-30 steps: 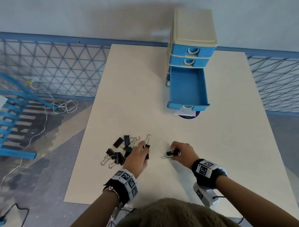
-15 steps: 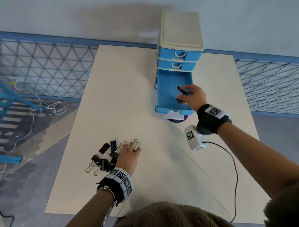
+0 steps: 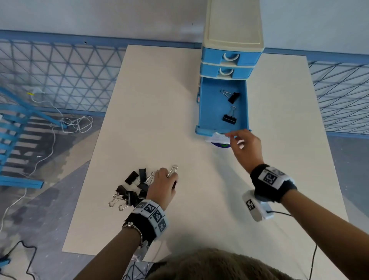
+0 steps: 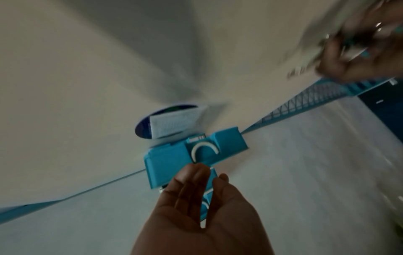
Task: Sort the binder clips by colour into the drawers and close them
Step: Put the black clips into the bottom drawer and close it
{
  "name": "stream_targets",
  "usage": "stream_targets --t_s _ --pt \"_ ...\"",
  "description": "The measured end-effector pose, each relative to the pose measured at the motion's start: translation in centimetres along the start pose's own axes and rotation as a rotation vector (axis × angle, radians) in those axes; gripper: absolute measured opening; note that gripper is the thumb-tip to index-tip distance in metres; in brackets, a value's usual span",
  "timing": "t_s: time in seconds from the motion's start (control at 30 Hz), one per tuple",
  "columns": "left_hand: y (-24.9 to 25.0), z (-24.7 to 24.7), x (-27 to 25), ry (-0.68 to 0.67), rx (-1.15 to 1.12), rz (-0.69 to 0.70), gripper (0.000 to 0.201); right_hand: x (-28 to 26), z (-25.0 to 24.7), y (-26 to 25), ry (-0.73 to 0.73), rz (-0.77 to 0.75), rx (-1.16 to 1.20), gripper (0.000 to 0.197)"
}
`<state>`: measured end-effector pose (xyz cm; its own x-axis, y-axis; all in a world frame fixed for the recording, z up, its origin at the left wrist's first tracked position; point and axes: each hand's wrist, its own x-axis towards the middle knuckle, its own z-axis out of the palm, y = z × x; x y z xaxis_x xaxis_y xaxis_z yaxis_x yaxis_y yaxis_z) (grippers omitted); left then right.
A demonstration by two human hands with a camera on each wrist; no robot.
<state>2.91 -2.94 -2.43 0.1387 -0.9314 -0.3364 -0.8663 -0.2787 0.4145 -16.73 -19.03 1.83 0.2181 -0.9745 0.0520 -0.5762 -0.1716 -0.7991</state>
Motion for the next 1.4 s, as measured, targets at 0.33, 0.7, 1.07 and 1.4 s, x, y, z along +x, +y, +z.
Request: stream_targets --t_s 0.33,0.7,1.07,1.4 --pt "11.5 -7.5 8.8 0.353 -0.242 0.261 0.026 -5.1 -0.6 3.0 -0.328 0.070 -0.136 0.017" --pt "6.3 -4.7 5.3 0.301 -0.098 0.160 0.030 -5.4 0.5 1.7 -0.564 0.061 -0.282 0.018" --pt "-6.5 1.3 -11.6 0.299 -0.160 -0.375 0.061 -8.2 10.9 -4.9 -0.946 -0.282 -0.461 0.065" --pt "-8.4 1.0 -10.8 0.108 -0.141 -0.434 0.093 -10.5 17.1 -8.1 -1.024 -0.533 -0.722 0.090"
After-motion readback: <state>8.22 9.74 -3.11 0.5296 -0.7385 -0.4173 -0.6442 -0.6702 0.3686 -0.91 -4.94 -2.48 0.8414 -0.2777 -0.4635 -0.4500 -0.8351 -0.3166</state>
